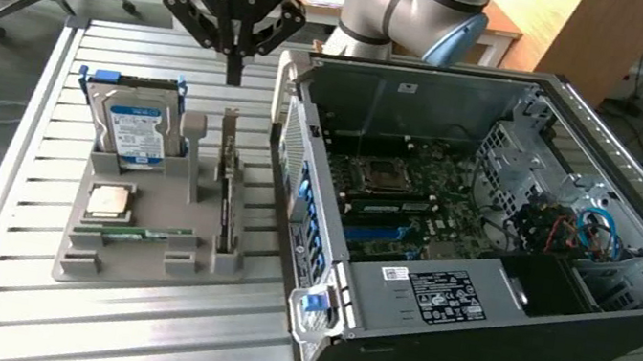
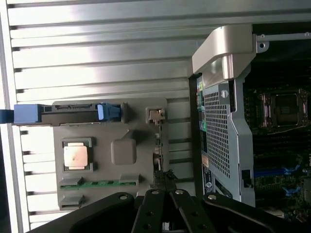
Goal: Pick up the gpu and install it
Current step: 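Reach for the gpu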
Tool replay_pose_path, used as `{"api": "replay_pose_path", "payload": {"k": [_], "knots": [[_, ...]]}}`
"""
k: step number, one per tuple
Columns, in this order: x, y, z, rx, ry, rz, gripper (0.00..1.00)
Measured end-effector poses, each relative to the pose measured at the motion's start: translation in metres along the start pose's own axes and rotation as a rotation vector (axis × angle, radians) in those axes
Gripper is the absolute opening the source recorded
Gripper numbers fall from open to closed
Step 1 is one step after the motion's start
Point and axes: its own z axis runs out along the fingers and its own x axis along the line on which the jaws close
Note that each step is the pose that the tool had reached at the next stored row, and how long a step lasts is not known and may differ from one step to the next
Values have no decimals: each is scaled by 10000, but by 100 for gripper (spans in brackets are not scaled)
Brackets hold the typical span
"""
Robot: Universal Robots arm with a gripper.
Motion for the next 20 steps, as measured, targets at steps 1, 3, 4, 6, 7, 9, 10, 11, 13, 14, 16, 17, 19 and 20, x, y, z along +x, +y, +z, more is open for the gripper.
{"api": "replay_pose_path", "payload": {"k": [1,3,4,6,7,9,10,11,13,14,16,17,19,20], "knots": [[-1,-14,-1,0,0,-1,11],[-3,-48,-2,0,0,-1,11],[-5,-70,-2,0,-1,-1,11],[-6,-118,-4,-1,-1,-2,11],[-5,-144,-5,0,-1,-1,11],[-5,-192,-8,1,0,-1,11],[-4,-216,-9,1,0,-1,11],[-4,-238,-9,0,-1,-1,11],[-3,-280,-11,0,0,-1,11],[-3,-300,-12,0,-1,-1,11],[-2,-337,-14,0,0,-2,11],[0,-354,-14,0,-1,-2,11],[2,-389,-16,0,-1,0,11],[3,-408,-16,0,-1,0,11]]}}
